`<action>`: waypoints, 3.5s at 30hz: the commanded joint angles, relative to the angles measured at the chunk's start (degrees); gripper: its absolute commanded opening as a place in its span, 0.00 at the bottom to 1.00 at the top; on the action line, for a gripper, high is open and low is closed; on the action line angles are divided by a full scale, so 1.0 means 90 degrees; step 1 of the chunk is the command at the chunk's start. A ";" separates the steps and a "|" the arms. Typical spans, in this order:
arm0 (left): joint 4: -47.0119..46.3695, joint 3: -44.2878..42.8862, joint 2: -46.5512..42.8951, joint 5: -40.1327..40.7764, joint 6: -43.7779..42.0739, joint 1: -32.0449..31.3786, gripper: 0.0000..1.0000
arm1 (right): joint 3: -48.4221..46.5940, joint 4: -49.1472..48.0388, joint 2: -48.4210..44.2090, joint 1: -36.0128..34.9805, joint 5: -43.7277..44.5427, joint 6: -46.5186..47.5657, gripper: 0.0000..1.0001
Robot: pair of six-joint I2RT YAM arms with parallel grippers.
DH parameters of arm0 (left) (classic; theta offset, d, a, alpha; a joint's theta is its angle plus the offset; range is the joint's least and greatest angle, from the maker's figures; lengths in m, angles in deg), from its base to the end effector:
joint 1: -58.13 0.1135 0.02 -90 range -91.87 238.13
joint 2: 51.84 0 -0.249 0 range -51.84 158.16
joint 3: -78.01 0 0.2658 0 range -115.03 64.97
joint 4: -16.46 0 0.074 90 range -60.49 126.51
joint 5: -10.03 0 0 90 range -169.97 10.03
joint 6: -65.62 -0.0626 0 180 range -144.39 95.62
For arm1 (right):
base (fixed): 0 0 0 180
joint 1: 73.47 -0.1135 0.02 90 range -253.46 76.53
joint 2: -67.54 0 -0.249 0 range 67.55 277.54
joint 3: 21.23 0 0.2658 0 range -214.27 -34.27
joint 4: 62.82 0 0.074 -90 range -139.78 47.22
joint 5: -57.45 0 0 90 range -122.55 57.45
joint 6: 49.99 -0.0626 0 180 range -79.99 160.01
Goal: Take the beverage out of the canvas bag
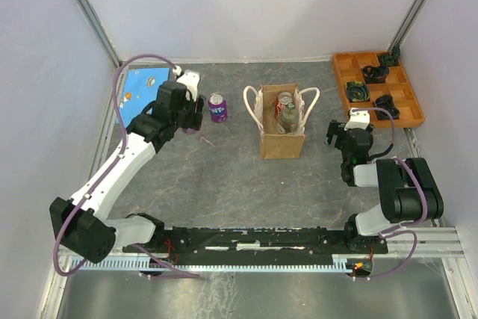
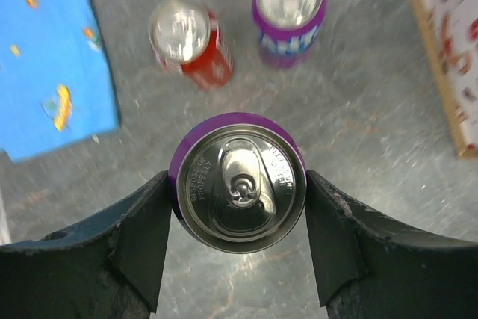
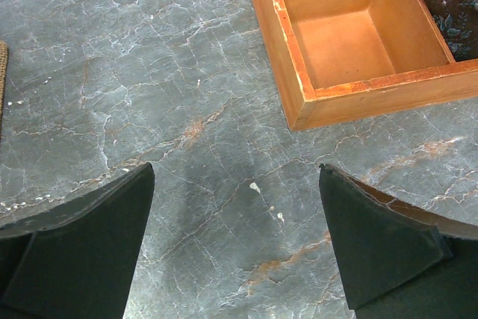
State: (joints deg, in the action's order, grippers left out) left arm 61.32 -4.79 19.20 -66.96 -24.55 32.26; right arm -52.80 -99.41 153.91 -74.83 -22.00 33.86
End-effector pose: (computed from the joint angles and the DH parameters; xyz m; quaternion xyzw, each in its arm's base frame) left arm 0.2872 -0.1236 0.3294 0.1442 0.8633 -0.0082 0.4836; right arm 0.2864 -0.0047 0.1024 0.0876 0.8037 -0.0361 0.5874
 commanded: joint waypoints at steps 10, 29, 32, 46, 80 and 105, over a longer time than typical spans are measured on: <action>-0.2760 0.1988 -0.0410 -0.0481 0.1102 0.0736 0.03 | -0.0149 -0.0203 -0.0001 0.0016 -0.0010 0.0049 0.99; -0.3927 0.2614 0.0609 -0.0350 0.1196 0.1052 0.03 | -0.0149 -0.0199 -0.0003 0.0015 -0.0010 0.0055 0.99; -0.3940 0.2585 0.0772 -0.0473 0.1245 0.1103 0.07 | -0.0149 -0.0199 0.0003 0.0015 -0.0010 0.0049 0.99; -0.3750 0.2463 0.0891 -0.0532 0.1356 0.1253 1.00 | -0.0149 -0.0199 0.0002 0.0015 -0.0010 0.0053 0.99; -0.3330 -0.2319 0.3045 -0.3557 -0.0868 -0.1578 0.81 | -0.0149 -0.0199 0.0003 0.0016 -0.0010 0.0050 0.99; -0.4605 -0.2315 0.4867 -0.4254 -0.0434 -0.1598 0.84 | -0.0154 -0.0199 -0.0003 0.0015 -0.0010 0.0052 0.99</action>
State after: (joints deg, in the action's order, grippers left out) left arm 24.80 -25.58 62.57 -102.93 -29.75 17.97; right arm -52.80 -99.41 153.91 -74.83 -22.00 33.86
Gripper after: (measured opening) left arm 0.848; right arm 0.991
